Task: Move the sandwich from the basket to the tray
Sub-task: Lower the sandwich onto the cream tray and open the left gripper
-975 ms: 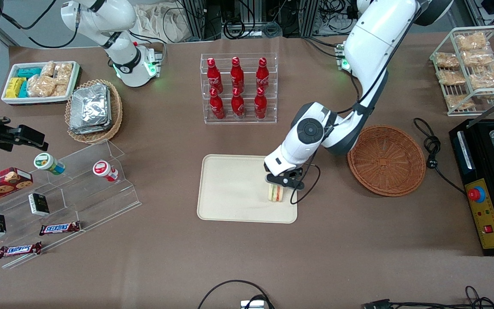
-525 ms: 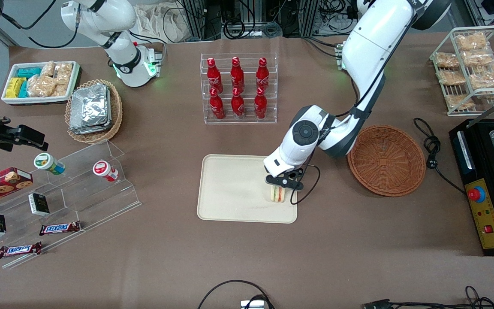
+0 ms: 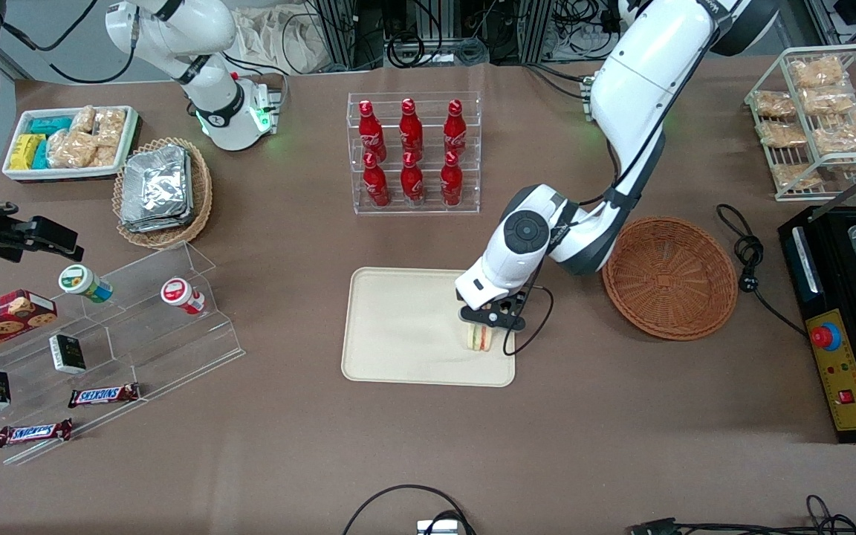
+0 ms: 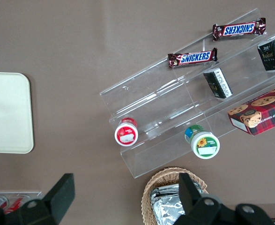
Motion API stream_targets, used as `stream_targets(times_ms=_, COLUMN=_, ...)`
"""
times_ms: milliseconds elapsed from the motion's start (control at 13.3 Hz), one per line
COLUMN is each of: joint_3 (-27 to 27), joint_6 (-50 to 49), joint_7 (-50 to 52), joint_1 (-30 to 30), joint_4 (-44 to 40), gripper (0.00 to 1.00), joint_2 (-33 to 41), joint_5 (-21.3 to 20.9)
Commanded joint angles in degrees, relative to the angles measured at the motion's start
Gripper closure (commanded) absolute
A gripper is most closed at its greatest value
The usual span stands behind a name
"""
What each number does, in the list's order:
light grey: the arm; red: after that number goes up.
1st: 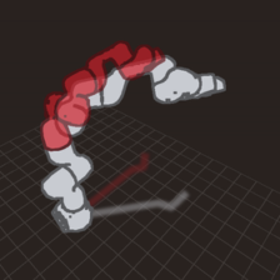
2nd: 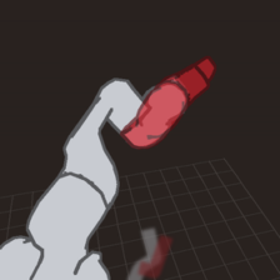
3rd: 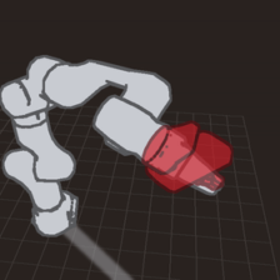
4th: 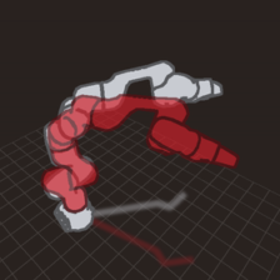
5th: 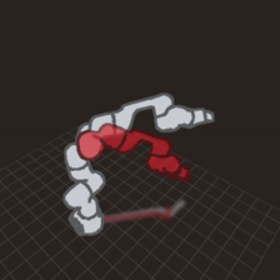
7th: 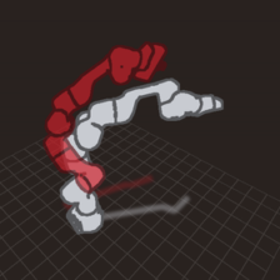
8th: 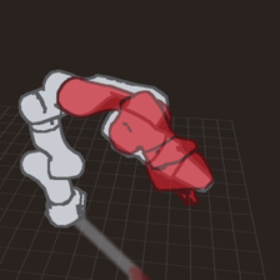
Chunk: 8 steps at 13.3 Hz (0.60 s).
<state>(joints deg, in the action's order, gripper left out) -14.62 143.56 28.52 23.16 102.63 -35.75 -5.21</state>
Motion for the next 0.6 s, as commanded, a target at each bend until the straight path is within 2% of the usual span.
stream_targets(times_ms=0, joint_3=0.64, joint_6=-1.44, joint_7=4.07, joint_1=1.01, joint_4=-3.22, gripper=0.00, joint_2=-1.08, joint_5=-1.03)
stream_targets(times_ms=300, joint_3=0.82, joint_6=-2.83, joint_7=7.85, joint_1=0.75, joint_4=-5.15, gripper=0.00, joint_2=-0.20, joint_5=-0.95)
stream_targets(times_ms=525, joint_3=1.08, joint_6=-14.57, joint_7=11.90, joint_1=0.75, joint_4=-13.74, gripper=0.00, joint_2=0.24, joint_5=-1.30)
